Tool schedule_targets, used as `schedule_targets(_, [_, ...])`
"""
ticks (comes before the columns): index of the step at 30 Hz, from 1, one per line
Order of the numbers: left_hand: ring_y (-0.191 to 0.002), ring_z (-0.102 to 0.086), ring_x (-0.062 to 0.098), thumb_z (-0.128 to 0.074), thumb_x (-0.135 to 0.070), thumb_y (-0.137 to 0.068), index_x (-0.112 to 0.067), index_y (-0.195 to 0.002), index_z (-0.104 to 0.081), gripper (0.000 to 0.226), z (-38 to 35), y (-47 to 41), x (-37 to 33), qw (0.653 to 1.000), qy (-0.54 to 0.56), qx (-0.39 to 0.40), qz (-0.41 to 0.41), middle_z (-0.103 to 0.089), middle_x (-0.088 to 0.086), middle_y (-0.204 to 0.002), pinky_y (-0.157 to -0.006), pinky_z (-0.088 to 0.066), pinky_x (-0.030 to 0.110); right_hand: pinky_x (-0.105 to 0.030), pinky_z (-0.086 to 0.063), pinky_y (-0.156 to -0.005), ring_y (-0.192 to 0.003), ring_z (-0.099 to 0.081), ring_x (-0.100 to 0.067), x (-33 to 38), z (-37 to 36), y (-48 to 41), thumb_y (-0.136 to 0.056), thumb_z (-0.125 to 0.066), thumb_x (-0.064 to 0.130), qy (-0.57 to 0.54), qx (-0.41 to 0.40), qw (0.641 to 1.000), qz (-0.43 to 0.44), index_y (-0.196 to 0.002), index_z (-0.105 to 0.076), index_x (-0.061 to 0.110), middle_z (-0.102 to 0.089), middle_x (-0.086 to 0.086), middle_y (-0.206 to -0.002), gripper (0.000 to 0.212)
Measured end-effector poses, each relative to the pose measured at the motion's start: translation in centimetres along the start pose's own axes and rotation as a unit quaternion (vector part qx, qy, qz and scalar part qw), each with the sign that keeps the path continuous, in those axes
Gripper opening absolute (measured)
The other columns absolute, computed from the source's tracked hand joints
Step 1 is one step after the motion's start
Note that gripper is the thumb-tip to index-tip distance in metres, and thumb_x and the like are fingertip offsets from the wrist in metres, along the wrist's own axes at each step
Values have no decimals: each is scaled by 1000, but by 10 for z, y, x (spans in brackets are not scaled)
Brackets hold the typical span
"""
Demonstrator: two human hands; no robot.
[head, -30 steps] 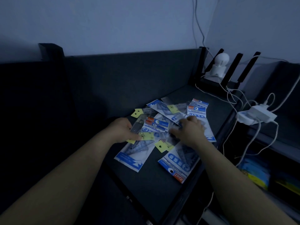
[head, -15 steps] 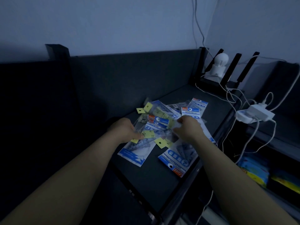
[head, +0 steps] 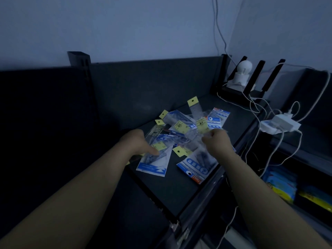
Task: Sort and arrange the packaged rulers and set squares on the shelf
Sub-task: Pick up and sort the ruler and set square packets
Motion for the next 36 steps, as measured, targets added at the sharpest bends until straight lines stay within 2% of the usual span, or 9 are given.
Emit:
schedule_targets(4, [-99, -63, 27, -84, -45, -64, 1, -110, -61, 70, -2, 7, -7, 1000, 4, -26, -6, -63, 17, -115, -61, -40, 25, -22, -28, -48, -51, -39, -17, -1, 6, 10, -86, -49, 5, -80, -27, 996, -20, -62, -43, 11, -44, -4, -58, 25])
schedule_targets(7, [-86, -60, 23, -85, -37, -67, 8, -109, -60, 67, -1, 15, -1, 1000, 25, -13, -12, -64, 18, -106, -54, -36, 24, -22, -37, -46, -49, -50, -19, 3, 1, 19, -85, -52, 3, -102, 2, 994, -30, -72, -53, 5, -54, -8, -60, 13])
schedule_targets(13, [-88, -67, 29, -80, -18, -76, -2, -86, -64, 25, 8, 31, 15, 992, 129, 5, -4, -70, 18, -98, -78, -54, 38, -33, -49, -54, -57, -57, -23, 15, -13, 37, -90, -53, 6, -104, 60, 993, -20, -88, -58, 5, -60, -12, -70, 5])
schedule_targets(16, [-78, -67, 31, -76, -9, -80, -3, -89, -59, 20, 5, 51, 19, 977, 209, 46, 19, -69, 19, -89, -74, -56, 42, -41, -55, -64, -67, -62, -26, 25, -21, 47, -91, -54, 9, -103, 81, 991, 0, -95, -57, 1, -62, -17, -82, 9])
schedule_targets(18, [-73, -64, 28, -78, -19, -79, 1, -96, -62, 30, -2, 64, 25, 968, 236, 79, 32, -68, 20, -90, -63, -54, 36, -42, -54, -64, -72, -63, -30, 34, -27, 55, -91, -55, 9, -110, 91, 990, 14, -96, -58, 0, -64, -21, -89, 11])
schedule_targets(21, [-73, -61, 22, -75, -34, -81, 4, -99, -69, 43, -1, 73, 34, 973, 226, 36, 41, -70, 18, -96, -64, -49, 31, -45, -54, -69, -73, -62, -30, 41, -32, 65, -87, -58, 9, -109, 89, 990, 29, -90, -61, 0, -66, -21, -87, 9])
schedule_targets(28, [-80, -66, 25, -66, -8, -87, -5, -93, -70, 8, 14, 108, 47, 968, 242, -50, 42, -69, 15, -94, -82, -56, 40, -22, -35, -46, -53, -46, -12, 50, -44, 92, -88, -58, 7, -110, 118, 985, 62, -70, -55, 13, -52, -1, -62, 18])
schedule_targets(30, [-80, -66, 25, -66, -9, -88, -10, -86, -68, 3, 24, 122, 56, 962, 258, -72, 46, -68, 14, -93, -79, -57, 40, -20, -36, -45, -55, -46, -9, 56, -48, 102, -88, -57, 6, -120, 125, 982, 71, -70, -55, 14, -53, 1, -63, 20])
schedule_targets(36, [-78, -63, 17, -62, -9, -90, -9, -102, -67, 13, 43, 186, 89, 946, 303, -101, 51, -68, 9, -96, -62, -51, 25, -24, -32, -45, -53, -40, -14, 88, -58, 145, -86, -59, 9, -130, 138, 976, 104, -73, -48, 8, -42, -5, -61, 17])
Point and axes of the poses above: each hand's wrist, its own y-axis away from the middle knuckle, its own z-axis out of the back of the hand, x = y × z, the point moved 9 cm from there along -y, towards the middle knuckle
